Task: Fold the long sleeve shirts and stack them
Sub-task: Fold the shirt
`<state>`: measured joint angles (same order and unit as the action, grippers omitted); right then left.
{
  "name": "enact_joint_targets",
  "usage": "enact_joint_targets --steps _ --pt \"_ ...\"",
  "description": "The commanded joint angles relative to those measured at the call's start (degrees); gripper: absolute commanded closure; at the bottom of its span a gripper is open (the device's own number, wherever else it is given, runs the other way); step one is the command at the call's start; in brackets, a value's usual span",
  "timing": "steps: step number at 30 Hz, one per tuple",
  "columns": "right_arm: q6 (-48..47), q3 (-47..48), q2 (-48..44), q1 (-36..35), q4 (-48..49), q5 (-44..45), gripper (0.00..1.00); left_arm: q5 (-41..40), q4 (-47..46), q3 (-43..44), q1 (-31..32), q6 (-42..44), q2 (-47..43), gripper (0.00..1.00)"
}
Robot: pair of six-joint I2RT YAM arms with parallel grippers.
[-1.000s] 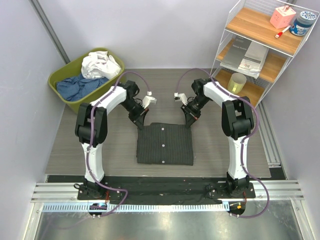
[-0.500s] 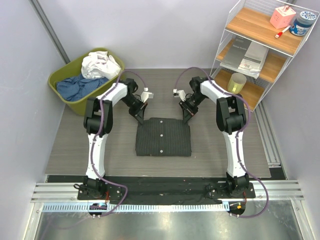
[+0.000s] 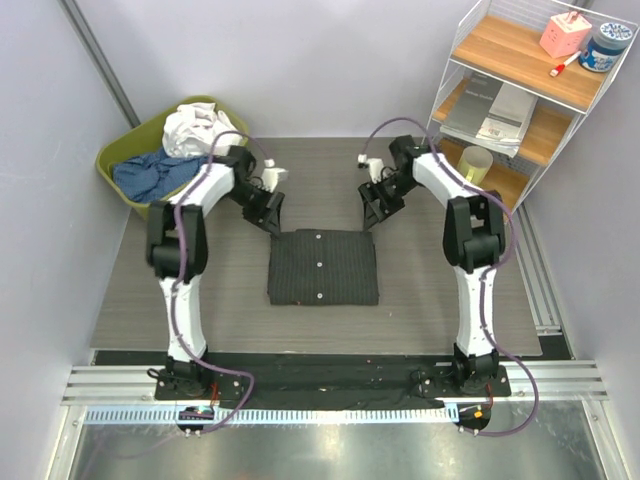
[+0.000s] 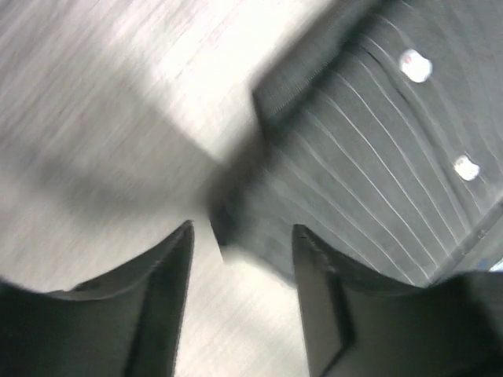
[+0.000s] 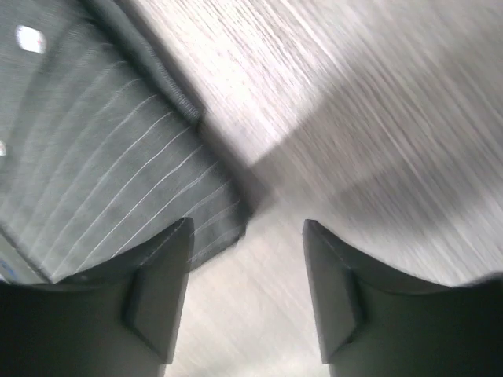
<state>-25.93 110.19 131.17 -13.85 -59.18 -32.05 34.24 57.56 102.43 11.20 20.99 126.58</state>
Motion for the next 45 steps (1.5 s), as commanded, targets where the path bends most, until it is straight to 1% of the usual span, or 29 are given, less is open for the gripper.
enact_joint_targets --steps 1,2,3,4,5,6,8,9,10,11,12,13,14,15,16,17,18,19,20,22,25,29,32,35,39,42,43,44,45 --pt "7.6 -5.5 -19.1 3.6 4.1 -7.4 0.20 5.9 -9.9 -11.1 -1.6 -3.0 -22.4 0.33" --pt "8.3 -10.5 -21.8 3.7 5.2 -8.5 0.19 6.6 -11.7 -13.7 -1.5 -3.6 -29.8 0.08" --pt "8.4 -12.8 -28.0 3.6 5.7 -9.6 0.12 6.4 -13.2 -16.8 -1.5 -4.2 -34.2 0.00" --pt "8.8 -16.3 -30.4 3.5 6.5 -9.6 0.08 5.9 -16.3 -19.2 -1.4 -6.3 -37.7 0.00" --pt "9.4 -17.5 -33.2 3.4 8.5 -9.5 0.04 5.6 -17.8 -23.7 -1.4 -7.8 -44.5 0.00" --pt "9.8 -18.6 -37.4 3.1 9.8 -9.9 0.01 5.3 -22.8 -26.1 -1.3 -9.4 -47.5 0.00" --pt "11.3 -21.8 -40.8 3.1 14.2 -13.3 0.00 5.7 -28.1 -33.6 -1.3 -16.4 -53.3 0.00" --pt "20.0 -24.0 -42.3 3.0 18.4 -13.9 0.00 4.7 -32.5 -35.9 -1.2 -19.6 -57.5 0.00" --pt "25.7 -28.8 -44.9 3.0 26.6 -14.5 0.00 5.0 -33.9 -38.1 -1.2 -23.9 -59.7 0.00" --pt "30.1 -30.5 -45.6 3.1 28.6 -16.2 0.00 7.4 -34.6 -40.9 -1.2 -23.9 -61.1 0.00" --pt "34.3 -32.3 -45.7 3.1 30.2 -19.2 0.00 14.3 -35.1 -42.5 -1.3 -24.7 -63.0 0.00" --pt "37.0 -36.8 -44.9 2.5 35.2 -28.5 0.00 17.1 -35.9 -44.1 -0.6 -25.8 -63.6 0.00" --pt "41.5 -39.5 -44.3 1.5 38.3 -29.1 0.00 17.1 -37.0 -45.7 0.7 -32.9 -63.9 0.00" --pt "43.7 -41.0 -44.1 0.1 38.3 -28.6 0.00 16.5 -39.7 -49.5 2.2 -36.5 -64.4 0.00" --pt "43.6 -44.1 -45.2 -3.8 38.9 -26.8 0.00 16.9 -42.2 -51.6 4.9 -40.2 -65.3 0.00" --pt "43.7 -45.9 -46.3 -5.6 40.3 -25.5 0.00 16.5 -45.3 -54.6 6.2 -48.7 -66.3 0.00" --pt "44.8 -48.1 -47.6 -7.8 42.5 -24.6 0.00 15.8 -49.5 -60.1 7.5 -52.5 -67.3 0.00" --pt "50.5 -53.1 -48.7 -9.3 49.1 -23.9 0.00 14.4 -55.3 -62.6 9.8 -56.1 -68.6 0.00" --pt "53.9 -55.7 -49.8 -11.5 53.0 -23.8 0.00 14.0 -56.6 -64.2 10.7 -60.1 -68.5 0.00" --pt "61.0 -61.5 -49.7 -13.1 62.6 -23.8 0.00 13.7 -58.9 -67.7 12.5 -62.6 -66.6 0.00" --pt "63.5 -65.6 -48.7 -15.6 67.9 -22.9 0.00 13.5 -64.9 -72.2 12.8 -68.1 -63.5 0.00" --pt "63.5 -66.3 -43.7 -17.1 70.2 -23.7 0.00 13.1 -75.8 -74.5 13.2 -74.9 -54.3 0.00" --pt "61.2 -66.2 -39.0 -17.0 70.4 -24.8 0.00 12.5 -75.4 -74.0 13.2 -72.9 -50.6 0.00" --pt "59.3 -67.1 -34.2 -15.5 69.8 -25.8 0.00 12.1 -73.6 -74.7 10.5 -70.0 -47.5 0.00" --pt "47.9 -67.0 -28.5 -11.3 62.4 -26.5 0.00 11.1 -69.8 -75.8 3.3 -65.0 -40.8 0.00" --pt "39.5 -62.9 -24.2 -7.4 50.6 -27.5 0.00 13.3 -68.0 -75.1 1.2 -61.8 -38.5 0.00" --pt "31.8 -61.3 -23.9 -6.0 41.3 -28.2 0.00 16.1 -65.3 -74.8 0.7 -61.3 -39.0 0.00" --pt "27.8 -59.4 -24.6 -5.6 35.9 -28.9 0.00 18.1 -63.9 -74.5 0.1 -59.4 -39.7 0.00" --pt "23.3 -55.8 -25.6 -5.1 26.1 -29.4 0.00 21.0 -62.1 -73.4 -0.3 -58.1 -41.1 0.00"
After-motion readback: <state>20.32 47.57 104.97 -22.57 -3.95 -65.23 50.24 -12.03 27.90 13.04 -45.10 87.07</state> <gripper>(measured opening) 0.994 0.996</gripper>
